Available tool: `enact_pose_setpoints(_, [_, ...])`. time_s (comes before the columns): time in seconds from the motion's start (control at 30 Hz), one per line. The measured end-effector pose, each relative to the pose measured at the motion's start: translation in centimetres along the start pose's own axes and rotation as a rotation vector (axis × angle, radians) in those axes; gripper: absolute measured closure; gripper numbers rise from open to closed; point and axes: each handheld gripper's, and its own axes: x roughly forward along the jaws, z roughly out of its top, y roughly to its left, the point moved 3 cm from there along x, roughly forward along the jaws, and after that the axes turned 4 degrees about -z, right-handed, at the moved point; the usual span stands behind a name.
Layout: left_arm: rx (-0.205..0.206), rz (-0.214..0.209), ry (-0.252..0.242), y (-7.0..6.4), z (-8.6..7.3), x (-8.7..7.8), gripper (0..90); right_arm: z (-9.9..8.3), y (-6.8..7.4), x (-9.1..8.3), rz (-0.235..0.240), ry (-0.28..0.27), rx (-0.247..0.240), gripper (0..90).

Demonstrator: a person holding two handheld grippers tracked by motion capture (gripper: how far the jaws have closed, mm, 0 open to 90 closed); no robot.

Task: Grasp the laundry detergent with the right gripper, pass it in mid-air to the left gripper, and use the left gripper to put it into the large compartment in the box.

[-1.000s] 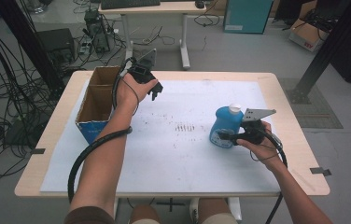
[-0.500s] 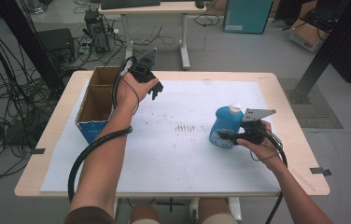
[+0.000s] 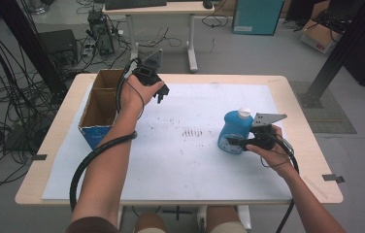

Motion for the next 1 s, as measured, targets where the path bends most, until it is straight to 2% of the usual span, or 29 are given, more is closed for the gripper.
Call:
enact_pose_setpoints(0.5, [0.004,-0.001,0.006,-0.32,-0.11,0.15,5.4,-0.01,-0.01,0.00,0.002,0.000,-0.002,41.2])
enact_pose_setpoints(1.0, [0.002,0.003,0.001,-0.39,-0.12,-0.38,5.4,-0.02,0.06,0.00,-0.003,-0.003,-0.002,41.2])
